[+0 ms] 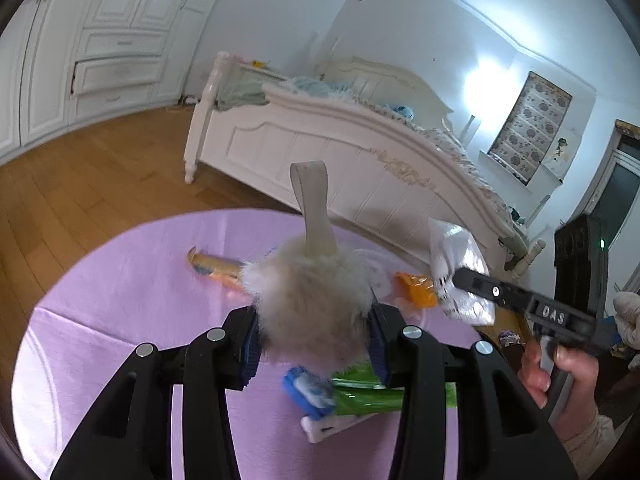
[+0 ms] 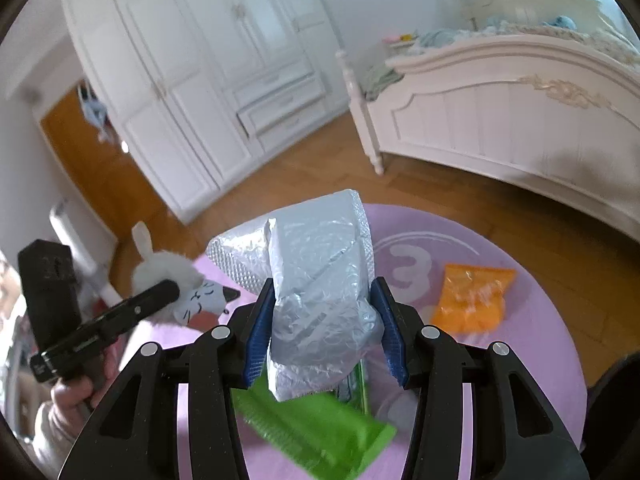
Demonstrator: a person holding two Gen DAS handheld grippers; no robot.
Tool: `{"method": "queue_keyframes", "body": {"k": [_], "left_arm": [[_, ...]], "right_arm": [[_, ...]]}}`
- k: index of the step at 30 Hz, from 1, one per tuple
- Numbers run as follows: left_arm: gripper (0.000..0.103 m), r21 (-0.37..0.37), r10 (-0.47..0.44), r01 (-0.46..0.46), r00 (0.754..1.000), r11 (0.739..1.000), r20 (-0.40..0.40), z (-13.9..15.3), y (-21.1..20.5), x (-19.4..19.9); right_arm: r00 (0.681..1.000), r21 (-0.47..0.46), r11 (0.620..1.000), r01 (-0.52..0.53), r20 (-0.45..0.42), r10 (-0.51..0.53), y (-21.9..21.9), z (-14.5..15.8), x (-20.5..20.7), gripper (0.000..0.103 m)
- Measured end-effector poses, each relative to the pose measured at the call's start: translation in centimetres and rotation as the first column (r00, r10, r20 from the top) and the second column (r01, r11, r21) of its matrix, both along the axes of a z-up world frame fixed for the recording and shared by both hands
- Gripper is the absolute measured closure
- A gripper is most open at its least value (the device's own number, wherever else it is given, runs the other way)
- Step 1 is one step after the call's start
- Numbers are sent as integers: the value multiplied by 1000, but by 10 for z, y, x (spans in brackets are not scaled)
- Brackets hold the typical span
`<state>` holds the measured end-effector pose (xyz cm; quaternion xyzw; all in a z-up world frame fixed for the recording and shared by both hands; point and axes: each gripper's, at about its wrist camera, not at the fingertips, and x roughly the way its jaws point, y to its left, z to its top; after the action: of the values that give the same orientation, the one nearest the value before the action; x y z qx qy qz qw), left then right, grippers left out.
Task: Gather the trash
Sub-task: 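Grasp the white fluffy toy with the left tool while the right tool grasps the foil bag, then carry the fluffy toy and foil bag over the black bin and open both tools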
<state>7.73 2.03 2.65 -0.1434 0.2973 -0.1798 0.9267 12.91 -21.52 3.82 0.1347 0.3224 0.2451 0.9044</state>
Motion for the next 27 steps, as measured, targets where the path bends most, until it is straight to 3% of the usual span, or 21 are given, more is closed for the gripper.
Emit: {"method": "queue_keyframes", "body": {"k": [6, 13, 27], "left_arm": [[60, 14, -66, 66, 998, 998, 21, 15, -36, -4], [60, 48, -190, 189, 982, 981, 17, 13, -103, -5], [60, 82, -432, 434, 901, 897, -46, -15, -239, -4]], "right_arm": [[994, 79, 992, 103, 24, -105, -46, -3, -39, 55], [971, 128, 964, 233, 19, -237, -109, -20, -81, 55], [897, 189, 877, 441, -50, -440, -222, -71, -134, 55]]}}
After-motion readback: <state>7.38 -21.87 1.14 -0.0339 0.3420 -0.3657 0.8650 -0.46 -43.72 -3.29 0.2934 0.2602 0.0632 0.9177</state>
